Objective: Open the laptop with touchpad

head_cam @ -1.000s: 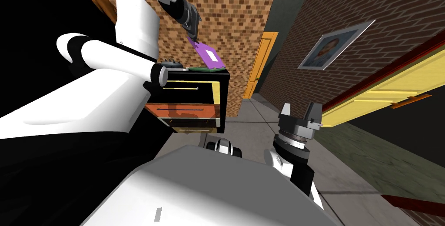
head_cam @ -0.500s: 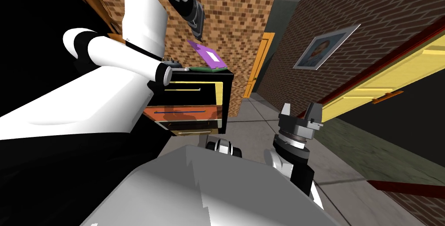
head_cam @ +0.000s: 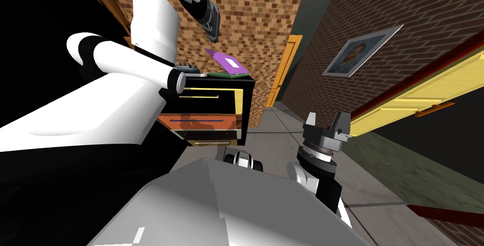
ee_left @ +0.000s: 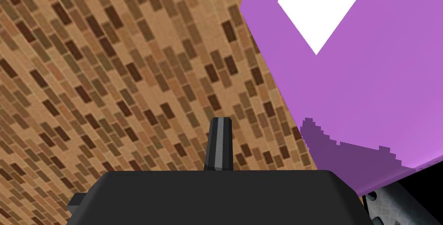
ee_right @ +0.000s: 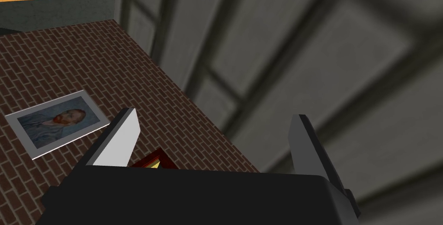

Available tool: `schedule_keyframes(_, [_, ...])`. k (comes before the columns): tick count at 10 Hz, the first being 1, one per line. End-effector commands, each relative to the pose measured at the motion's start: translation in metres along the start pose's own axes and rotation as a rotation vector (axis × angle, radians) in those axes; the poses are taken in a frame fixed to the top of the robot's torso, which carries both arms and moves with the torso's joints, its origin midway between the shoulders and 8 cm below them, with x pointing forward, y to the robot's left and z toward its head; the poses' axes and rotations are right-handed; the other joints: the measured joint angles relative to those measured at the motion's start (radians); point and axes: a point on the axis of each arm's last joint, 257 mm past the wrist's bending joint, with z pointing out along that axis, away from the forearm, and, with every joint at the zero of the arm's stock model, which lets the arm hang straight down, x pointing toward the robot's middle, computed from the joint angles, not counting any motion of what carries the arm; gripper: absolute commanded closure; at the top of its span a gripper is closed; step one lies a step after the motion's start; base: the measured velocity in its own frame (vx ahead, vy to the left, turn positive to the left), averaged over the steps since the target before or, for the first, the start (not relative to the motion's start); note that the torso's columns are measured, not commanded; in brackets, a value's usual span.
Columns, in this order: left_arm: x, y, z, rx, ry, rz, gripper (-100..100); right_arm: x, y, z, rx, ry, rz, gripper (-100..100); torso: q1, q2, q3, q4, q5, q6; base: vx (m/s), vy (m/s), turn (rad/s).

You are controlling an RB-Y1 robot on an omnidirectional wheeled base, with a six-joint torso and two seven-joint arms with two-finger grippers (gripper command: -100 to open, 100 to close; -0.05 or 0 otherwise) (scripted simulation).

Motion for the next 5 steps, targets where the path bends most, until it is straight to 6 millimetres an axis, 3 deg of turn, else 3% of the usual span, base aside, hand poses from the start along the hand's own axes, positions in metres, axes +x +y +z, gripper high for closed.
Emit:
schedule_keyframes(1, [-0.016, 0.007, 0.004, 0.01, 0.026, 0.002, 100, 0.0, 0.0, 0.0, 0.0, 0.0, 0.0, 0, 0.002, 0.0, 0.0, 0.0, 0.001, 0.0, -0.009, -0.144, 0.096])
schedule_keyframes(3, [-0.029, 0.012, 0.006, 0.02, 0.042, 0.001, 100, 0.0, 0.0, 0.0, 0.0, 0.0, 0.0, 0, 0.006, -0.001, -0.001, 0.0, 0.002, -0.001, -0.018, -0.122, 0.099])
schedule_keyframes(4, [-0.02, 0.004, -0.001, 0.01, 0.035, -0.001, -100, 0.0, 0.0, 0.0, 0.0, 0.0, 0.0, 0, 0.007, -0.001, 0.0, 0.0, 0.003, -0.001, 0.009, -0.021, -0.028])
schedule_keyframes(5, [-0.016, -0.004, -0.009, 0.008, 0.031, -0.001, -100, 0.0, 0.0, 0.0, 0.0, 0.0, 0.0, 0, 0.01, -0.002, -0.001, 0.0, 0.003, 0.0, 0.047, 0.07, -0.102])
